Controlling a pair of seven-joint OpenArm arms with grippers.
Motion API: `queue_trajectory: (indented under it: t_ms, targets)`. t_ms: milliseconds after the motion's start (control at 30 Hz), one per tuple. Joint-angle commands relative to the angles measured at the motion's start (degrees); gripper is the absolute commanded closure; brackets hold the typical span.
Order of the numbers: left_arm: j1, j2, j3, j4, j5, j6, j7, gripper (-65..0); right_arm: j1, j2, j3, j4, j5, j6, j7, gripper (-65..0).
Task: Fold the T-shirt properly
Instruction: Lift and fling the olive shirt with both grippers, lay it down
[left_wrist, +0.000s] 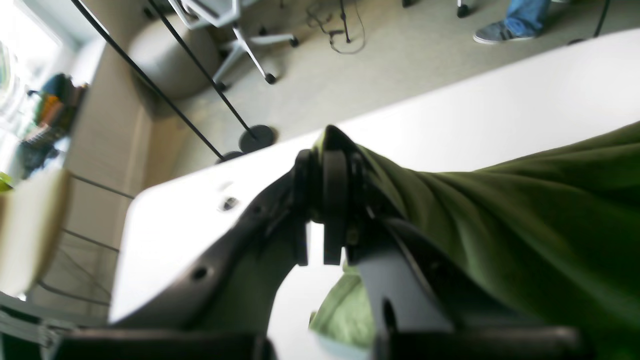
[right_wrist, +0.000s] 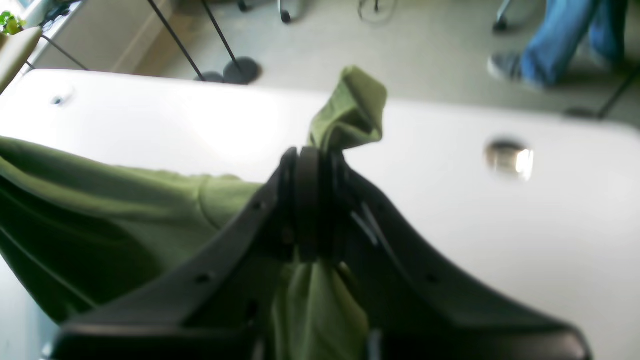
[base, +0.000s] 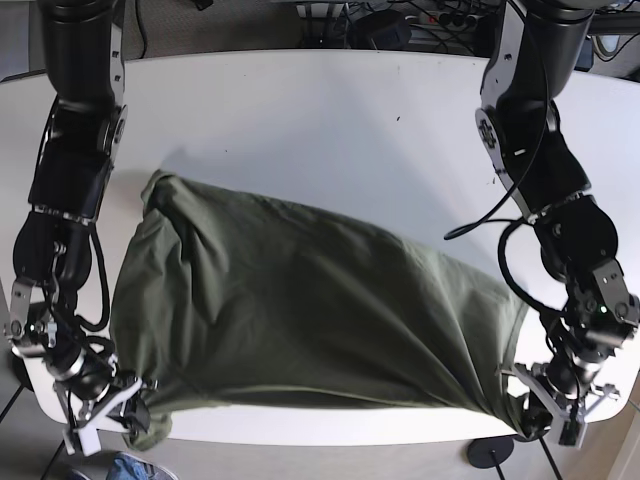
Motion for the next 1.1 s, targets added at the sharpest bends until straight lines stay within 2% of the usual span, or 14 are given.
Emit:
queue_trajectory:
  t_ms: [33,133,233,333,400,433,533,633,700,800,833,967,1033,1100]
  targets:
    - [-8.4,-1.9,-0.2,-1.4,-0.3,0.7,-0.8,0.0,6.9,1.3,-0.7,-1.1,0.7,0.0,3.4,-1.7]
    - [-16.9,-4.5,0.0,-5.2,-0.3,0.7,-0.8,0.0,15.7,1.6,-2.7,-4.2,0.7,0.0,3.3,-1.7]
    - [-25.1,-7.1,0.0,-8.4,-0.6,0.4,-0.8,-0.1,25.3,3.8,-6.2,-5.8,0.8,0.18,3.1,-1.7]
    - [-26.4,-8.9,0.0,-8.2,-0.8,0.2,-0.8,-0.1,29.6,4.8,-7.2,-5.7,1.0,0.18,0.3,-1.7]
    - [-26.1,-9.1,0.0,-7.5,-0.8,-1.7,-0.7,-0.1,29.6,4.9,-6.0,-3.9,1.1,0.18,-2.8,-1.7]
    - [-24.0,-9.2,-0.3,-5.3,-0.6,-3.8,0.6,-0.1,26.4,4.9,-3.9,-0.6,1.1,0.18,-5.3,-1.7]
    - [-13.2,-10.2,-0.4,3.2,-0.8,-5.8,2.1,0.0,13.2,4.9,5.3,10.0,0.9,0.09,-9.6,-1.7]
    - [-1.2,-9.9,-0.7,9.5,-0.8,-5.8,2.1,0.0,-0.7,4.7,10.3,18.1,1.0,0.09,-10.7,-1.7]
    - [7.7,-9.2,-3.6,13.3,-0.8,-5.8,2.0,0.0,-10.9,4.3,14.8,22.5,1.1,0.35,-10.7,-1.7]
    - [21.2,-4.8,-9.0,17.8,-0.9,-5.9,1.8,0.0,-27.2,0.8,19.3,26.5,1.1,0.53,-9.1,-1.9]
    - [24.5,-4.1,-9.8,18.9,-0.9,-5.9,1.8,0.0,-31.3,0.0,19.4,27.2,1.1,0.62,-7.7,-1.9]
    - [38.1,0.8,-14.2,24.3,-0.8,-5.9,1.8,0.0,-43.4,-4.3,19.2,28.0,0.8,2.99,-2.2,-2.1]
    - [42.3,1.6,-16.3,25.2,-0.8,-5.9,1.7,0.0,-44.4,-6.1,19.1,27.5,0.8,2.99,-1.1,-2.9]
    - [45.5,1.6,-18.0,25.3,-0.8,-5.9,1.7,0.0,-44.1,-6.7,15.5,25.2,0.7,2.99,-0.8,-11.4]
